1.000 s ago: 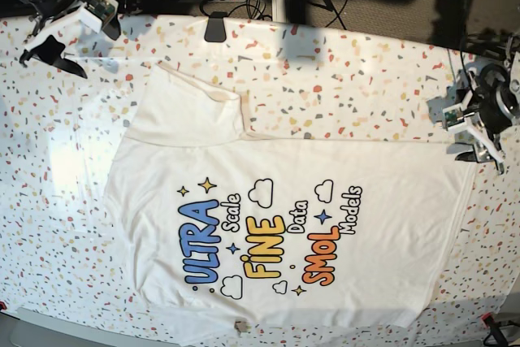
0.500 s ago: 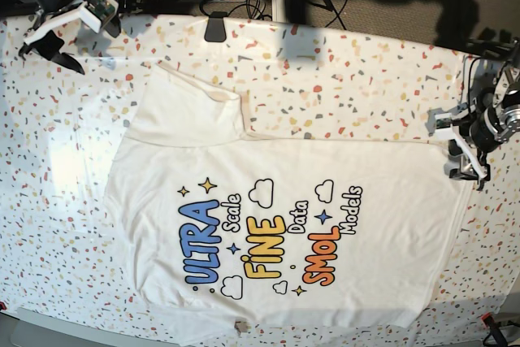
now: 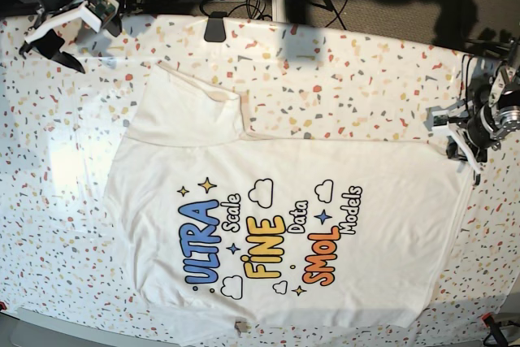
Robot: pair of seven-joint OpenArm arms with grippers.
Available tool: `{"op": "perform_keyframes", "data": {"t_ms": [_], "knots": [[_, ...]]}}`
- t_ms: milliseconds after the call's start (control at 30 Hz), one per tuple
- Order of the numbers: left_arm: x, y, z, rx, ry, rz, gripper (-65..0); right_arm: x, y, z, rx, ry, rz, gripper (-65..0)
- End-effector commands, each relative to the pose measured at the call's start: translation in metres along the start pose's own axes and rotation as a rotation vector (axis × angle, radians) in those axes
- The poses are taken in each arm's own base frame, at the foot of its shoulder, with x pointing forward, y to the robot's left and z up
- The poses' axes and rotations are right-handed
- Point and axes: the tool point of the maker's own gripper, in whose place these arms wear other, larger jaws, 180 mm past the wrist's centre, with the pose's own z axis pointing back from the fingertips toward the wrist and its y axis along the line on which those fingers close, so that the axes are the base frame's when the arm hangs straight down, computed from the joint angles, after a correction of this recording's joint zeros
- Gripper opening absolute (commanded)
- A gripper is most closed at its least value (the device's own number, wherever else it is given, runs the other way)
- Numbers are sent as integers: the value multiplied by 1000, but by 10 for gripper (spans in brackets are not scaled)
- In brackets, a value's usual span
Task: Fold the T-shirt properly
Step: 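Lower both grippers toward the shirt's shoulder corners, then grasp the shirt's shoulder edges with both grippers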
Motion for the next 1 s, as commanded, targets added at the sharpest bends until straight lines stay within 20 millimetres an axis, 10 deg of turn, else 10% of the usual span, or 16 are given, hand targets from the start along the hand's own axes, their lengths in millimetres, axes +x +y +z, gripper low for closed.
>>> {"op": "perform_keyframes", "data": {"t_ms": [0, 467, 967], "knots": [[-4, 6, 2, 6, -1, -5, -650, 9, -8, 1, -25, -33, 7, -175], [-4, 6, 2, 6, 2, -5, -650, 13, -24, -33, -56, -52, 32, -176], [-4, 6, 2, 6, 2, -5, -650, 9, 57, -112, 107, 3, 98, -180]]}}
